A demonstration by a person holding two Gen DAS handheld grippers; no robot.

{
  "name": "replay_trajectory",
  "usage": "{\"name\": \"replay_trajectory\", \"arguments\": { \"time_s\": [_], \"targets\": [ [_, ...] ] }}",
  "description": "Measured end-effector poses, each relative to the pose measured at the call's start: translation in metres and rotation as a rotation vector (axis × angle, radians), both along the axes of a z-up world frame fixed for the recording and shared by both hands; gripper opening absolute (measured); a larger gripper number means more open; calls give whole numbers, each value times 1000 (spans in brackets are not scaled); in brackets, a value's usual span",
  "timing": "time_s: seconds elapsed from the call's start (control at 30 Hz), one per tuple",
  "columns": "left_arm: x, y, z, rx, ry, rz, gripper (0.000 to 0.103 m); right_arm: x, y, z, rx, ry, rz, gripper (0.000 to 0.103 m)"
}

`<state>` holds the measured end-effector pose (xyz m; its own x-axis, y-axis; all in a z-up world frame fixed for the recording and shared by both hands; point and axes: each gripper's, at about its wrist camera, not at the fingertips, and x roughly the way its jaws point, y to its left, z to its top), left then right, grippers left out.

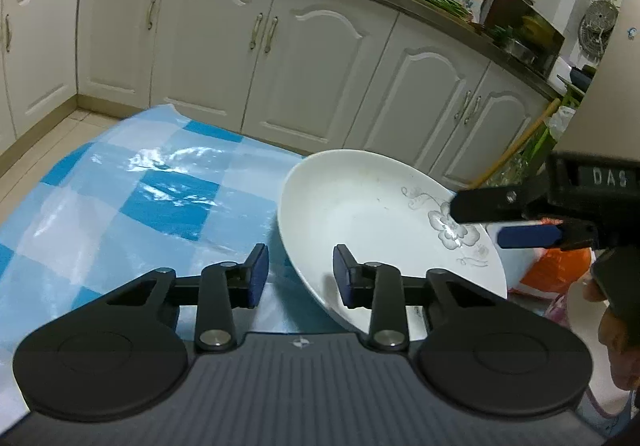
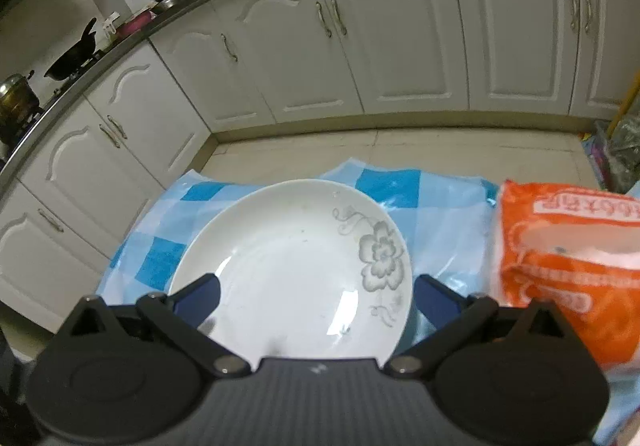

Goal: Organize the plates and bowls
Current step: 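Grasp the smaller white rose-print plate's rim with both tools, then lift the rose-print plate with both tools and carry it to the plate stack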

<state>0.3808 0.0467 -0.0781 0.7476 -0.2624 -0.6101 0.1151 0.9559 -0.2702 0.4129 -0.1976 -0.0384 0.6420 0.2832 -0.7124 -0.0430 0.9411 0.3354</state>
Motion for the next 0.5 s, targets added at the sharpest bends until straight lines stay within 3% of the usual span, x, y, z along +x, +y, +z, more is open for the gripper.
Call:
{"name": "replay_trajectory", "arguments": {
  "time_s": [0.17, 0.37, 0.5],
  "targets": [
    [-1, -4, -3, 11, -17, -24, 34, 5, 11, -4, 114, 10, 67, 100],
    [0, 8, -7, -3, -17, 3, 32, 4, 6, 13, 12, -62, -42, 101],
    [0, 11, -8, -5, -18, 9, 30, 15, 3, 5, -57, -9, -70, 102]
  ]
}}
